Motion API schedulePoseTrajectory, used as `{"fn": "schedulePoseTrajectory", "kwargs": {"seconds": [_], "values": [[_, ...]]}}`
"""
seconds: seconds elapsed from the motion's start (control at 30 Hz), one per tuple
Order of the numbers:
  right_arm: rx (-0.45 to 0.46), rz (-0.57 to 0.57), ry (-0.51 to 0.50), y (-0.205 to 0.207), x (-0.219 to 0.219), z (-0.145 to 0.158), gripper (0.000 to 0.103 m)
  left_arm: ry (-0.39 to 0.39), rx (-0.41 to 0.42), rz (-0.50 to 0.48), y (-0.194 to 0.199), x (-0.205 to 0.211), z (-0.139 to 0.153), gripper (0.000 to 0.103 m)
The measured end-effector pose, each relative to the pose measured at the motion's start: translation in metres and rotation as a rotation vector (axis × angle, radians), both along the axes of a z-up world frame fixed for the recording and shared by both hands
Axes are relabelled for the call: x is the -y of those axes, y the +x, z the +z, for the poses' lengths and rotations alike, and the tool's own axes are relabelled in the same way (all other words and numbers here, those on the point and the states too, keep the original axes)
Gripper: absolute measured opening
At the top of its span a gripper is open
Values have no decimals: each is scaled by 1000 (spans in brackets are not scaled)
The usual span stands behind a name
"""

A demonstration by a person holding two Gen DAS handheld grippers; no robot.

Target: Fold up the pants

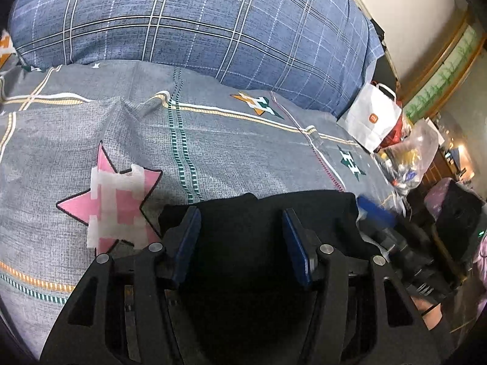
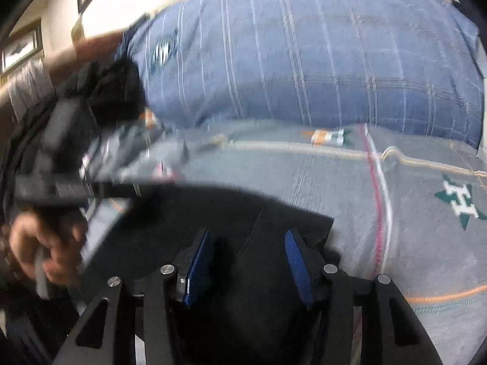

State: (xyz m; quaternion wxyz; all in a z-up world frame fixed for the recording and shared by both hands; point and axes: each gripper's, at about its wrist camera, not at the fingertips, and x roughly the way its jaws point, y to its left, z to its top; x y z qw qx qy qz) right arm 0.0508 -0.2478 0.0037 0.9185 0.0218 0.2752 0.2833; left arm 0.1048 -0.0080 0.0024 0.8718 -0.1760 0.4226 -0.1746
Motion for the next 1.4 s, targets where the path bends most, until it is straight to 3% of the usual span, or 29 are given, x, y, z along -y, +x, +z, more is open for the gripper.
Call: {"fn": "schedulePoseTrajectory", "kwargs": {"seconds": [0.03,0.1,0.17,0.27,0.4,0.5,0.6,0.63,0.7,0.77,0.97,1.07,1.13,1.2,1.4], "values": [[35,-17,-3,3,0,5,49,-9,0,6,-1,0,0,54],[9,-15,-40,16,-2,1,49,-10,1,9,2,-2,-1,54],[-131,-43,-117,38,-5,-25,49,-3,1,9,3,0,-3,54],[-206,-61,18,47,11,-36,50,4,11,12,6,0,-4,56],[-170,-72,13,39,14,-26,49,-8,19,20,5,-2,-5,56],[-62,-76,53,5,23,-6,49,-32,17,30,2,-6,-4,56],[43,-30,-45,-38,12,8,49,-29,17,31,0,-6,-4,56],[33,-26,-95,-48,5,2,49,-23,20,29,1,-5,-4,56],[-78,-37,-194,-54,-4,-28,50,-26,20,23,1,-4,-4,56],[-33,-60,-243,-61,-11,-36,51,-15,23,21,2,-3,-4,56],[-84,-95,-95,-57,7,-25,51,-29,33,25,1,-6,-5,56],[34,-108,-39,-73,10,-5,51,-38,30,29,2,-7,-5,56],[20,-84,-69,-70,2,-10,51,-31,33,31,1,-6,-5,56],[-96,-76,-160,-58,-10,-35,53,-23,35,28,0,-4,-4,56],[-21,-92,-182,-63,-20,-26,56,-5,42,41,-2,-2,-4,56]]}}
